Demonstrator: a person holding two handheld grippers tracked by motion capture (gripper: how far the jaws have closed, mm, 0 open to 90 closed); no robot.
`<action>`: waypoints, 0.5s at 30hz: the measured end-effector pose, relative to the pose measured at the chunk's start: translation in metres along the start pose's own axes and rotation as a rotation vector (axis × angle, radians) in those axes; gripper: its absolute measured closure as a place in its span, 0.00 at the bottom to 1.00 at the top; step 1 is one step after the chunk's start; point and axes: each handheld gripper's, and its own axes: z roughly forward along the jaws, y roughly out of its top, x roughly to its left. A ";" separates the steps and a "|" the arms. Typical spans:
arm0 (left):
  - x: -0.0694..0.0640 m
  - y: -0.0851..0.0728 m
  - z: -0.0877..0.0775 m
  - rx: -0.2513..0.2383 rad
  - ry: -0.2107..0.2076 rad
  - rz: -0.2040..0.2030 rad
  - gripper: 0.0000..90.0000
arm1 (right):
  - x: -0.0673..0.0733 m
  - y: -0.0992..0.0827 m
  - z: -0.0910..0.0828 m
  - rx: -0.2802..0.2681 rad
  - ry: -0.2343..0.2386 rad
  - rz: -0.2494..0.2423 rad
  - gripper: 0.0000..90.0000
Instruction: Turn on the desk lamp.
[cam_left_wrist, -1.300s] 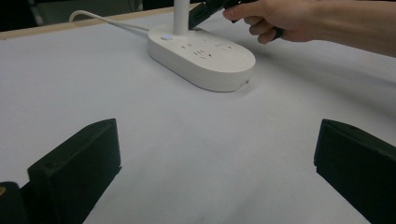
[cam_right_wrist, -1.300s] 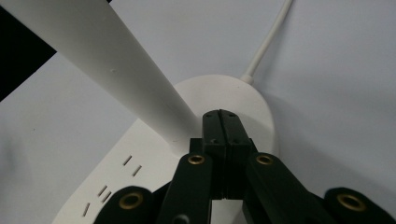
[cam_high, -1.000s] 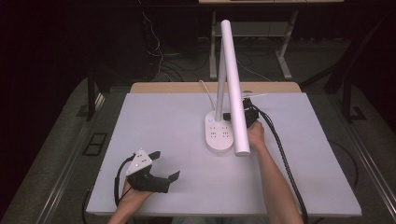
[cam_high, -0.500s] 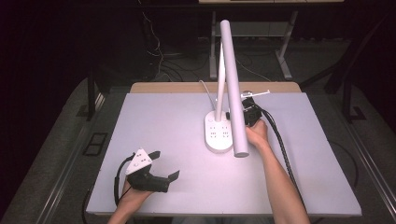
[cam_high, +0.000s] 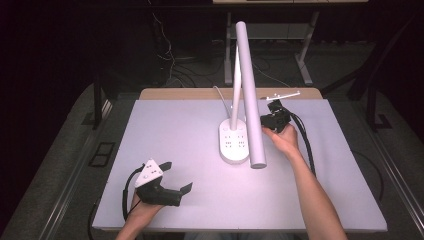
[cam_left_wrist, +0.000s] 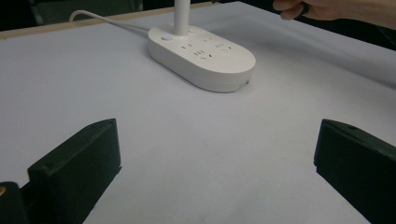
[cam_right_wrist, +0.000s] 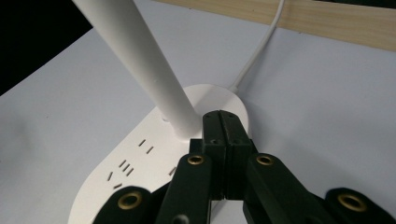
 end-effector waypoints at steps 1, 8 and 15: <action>0.000 0.000 0.000 0.000 -0.001 -0.001 0.00 | 0.004 0.000 -0.007 0.009 0.000 -0.013 0.99; -0.001 0.000 0.000 -0.003 0.000 -0.002 0.00 | 0.014 0.000 -0.022 0.008 0.003 -0.060 0.94; -0.001 0.000 0.001 -0.001 -0.003 -0.005 0.00 | 0.028 -0.002 -0.042 0.012 -0.054 -0.062 0.50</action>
